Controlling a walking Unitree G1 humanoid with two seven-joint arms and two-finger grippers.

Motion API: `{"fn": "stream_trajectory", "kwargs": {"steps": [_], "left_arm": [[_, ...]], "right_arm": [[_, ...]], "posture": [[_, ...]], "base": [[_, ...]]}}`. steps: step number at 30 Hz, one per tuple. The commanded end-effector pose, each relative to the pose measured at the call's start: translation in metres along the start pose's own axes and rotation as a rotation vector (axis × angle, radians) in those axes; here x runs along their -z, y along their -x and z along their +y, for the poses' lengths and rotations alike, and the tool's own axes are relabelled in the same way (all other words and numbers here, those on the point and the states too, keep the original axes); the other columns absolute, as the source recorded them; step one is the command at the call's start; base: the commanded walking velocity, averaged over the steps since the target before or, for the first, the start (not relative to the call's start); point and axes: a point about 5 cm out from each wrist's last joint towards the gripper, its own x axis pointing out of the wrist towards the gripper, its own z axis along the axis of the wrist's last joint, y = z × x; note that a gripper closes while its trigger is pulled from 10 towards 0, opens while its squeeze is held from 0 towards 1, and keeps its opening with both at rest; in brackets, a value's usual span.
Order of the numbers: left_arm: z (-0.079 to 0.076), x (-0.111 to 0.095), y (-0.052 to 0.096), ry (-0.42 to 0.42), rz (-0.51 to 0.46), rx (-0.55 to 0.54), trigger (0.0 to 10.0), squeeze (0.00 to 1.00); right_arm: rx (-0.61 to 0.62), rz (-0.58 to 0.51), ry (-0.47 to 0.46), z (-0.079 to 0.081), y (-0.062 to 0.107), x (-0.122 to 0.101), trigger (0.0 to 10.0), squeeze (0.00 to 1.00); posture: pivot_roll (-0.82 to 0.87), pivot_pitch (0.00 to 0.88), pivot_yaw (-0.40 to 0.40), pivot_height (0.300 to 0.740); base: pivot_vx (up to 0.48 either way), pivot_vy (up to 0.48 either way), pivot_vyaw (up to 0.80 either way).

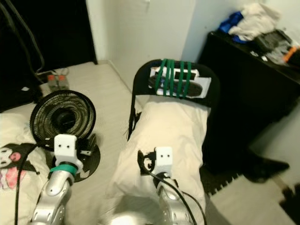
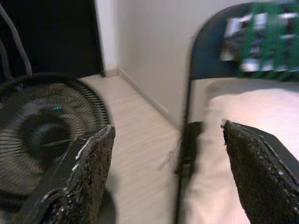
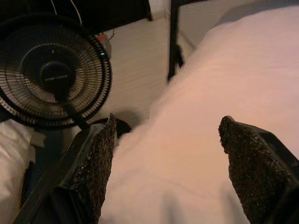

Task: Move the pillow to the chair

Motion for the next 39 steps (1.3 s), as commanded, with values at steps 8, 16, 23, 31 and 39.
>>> {"fn": "stream_trajectory", "kwargs": {"steps": [8, 16, 23, 31, 39], "left_arm": [[0.0005, 0.0010, 0.0018, -0.002, 0.015, -0.002, 10.0, 0.00], [-0.0001, 0.0006, 0.0026, 0.055, 0.031, 0.003, 10.0, 0.00], [0.0046, 0.0020, 0.0013, 0.059, 0.053, -0.025, 10.0, 0.00], [0.0054, 0.0035, 0.0010, 0.025, 0.060, -0.026, 10.0, 0.00], [0.0072, 0.0038, 0.0017, -0.001, 0.059, -0.026, 10.0, 0.00]], "right_arm": [[0.000, 0.029, -0.010, -0.0013, 0.0030, 0.0047, 10.0, 0.00], [0.003, 0.036, -0.012, -0.0024, 0.0041, 0.0055, 10.0, 0.00], [0.002, 0.038, -0.015, -0.0013, 0.0051, 0.0058, 10.0, 0.00], [0.004, 0.040, -0.016, -0.0020, 0.0053, 0.0057, 10.0, 0.00], [0.001, 0.047, -0.017, -0.0005, 0.0044, 0.0064, 10.0, 0.00]], "posture": [[0.03, 0.000, -0.005, 0.740], [0.03, 0.000, -0.004, 0.740], [0.03, 0.000, 0.003, 0.740], [0.03, 0.000, 0.005, 0.740], [0.03, 0.000, 0.004, 0.740]], "base": [[0.000, -0.480, 0.00], [0.000, -0.477, 0.00], [0.000, 0.344, 0.00], [0.000, 0.060, 0.00], [0.000, 0.000, 0.00]]}}
